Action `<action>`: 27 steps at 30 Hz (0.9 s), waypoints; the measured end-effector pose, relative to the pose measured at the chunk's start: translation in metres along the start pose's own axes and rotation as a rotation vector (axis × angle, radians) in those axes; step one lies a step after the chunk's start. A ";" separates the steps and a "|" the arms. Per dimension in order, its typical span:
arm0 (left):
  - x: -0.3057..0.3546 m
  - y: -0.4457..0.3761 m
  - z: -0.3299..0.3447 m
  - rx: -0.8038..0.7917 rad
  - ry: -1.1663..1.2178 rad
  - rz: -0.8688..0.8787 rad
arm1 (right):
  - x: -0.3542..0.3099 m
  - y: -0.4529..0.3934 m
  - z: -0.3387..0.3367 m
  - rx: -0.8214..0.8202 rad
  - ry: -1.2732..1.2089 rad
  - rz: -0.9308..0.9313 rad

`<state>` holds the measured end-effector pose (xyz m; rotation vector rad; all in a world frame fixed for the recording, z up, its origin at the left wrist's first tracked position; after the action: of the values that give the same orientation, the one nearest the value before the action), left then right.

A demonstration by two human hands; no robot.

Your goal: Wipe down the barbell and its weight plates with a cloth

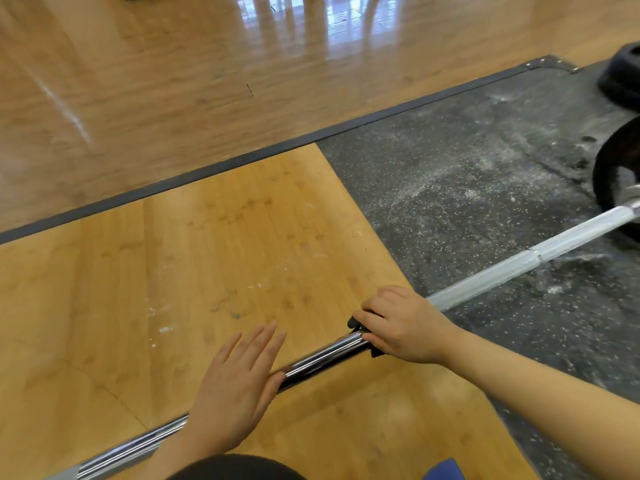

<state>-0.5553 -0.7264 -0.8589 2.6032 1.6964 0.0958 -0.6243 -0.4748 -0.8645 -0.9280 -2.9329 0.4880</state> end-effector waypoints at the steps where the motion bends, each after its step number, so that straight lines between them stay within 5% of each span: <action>1: 0.010 -0.007 0.000 0.008 -0.006 0.070 | 0.003 0.003 -0.001 0.011 0.014 0.001; 8: 0.079 -0.068 -0.001 0.059 -0.076 0.426 | 0.054 0.049 -0.014 0.038 0.134 0.143; 14: 0.100 -0.084 0.017 0.008 -0.114 0.388 | 0.070 0.074 -0.019 0.083 0.166 0.244; 27: 0.100 -0.085 0.020 0.016 -0.135 0.380 | 0.088 0.093 -0.023 0.157 0.157 0.163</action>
<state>-0.5910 -0.6011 -0.8806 2.8349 1.1516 -0.0832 -0.6420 -0.3469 -0.8767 -1.1330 -2.6504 0.6118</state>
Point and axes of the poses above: each hand's wrist, its own y-axis away from the middle knuckle, its own z-axis out of the palm, x = y × z, the point moved 4 cm from there along -y, towards the middle knuckle, and after that the axes turned 1 degree about -z, right-handed, at the moved point
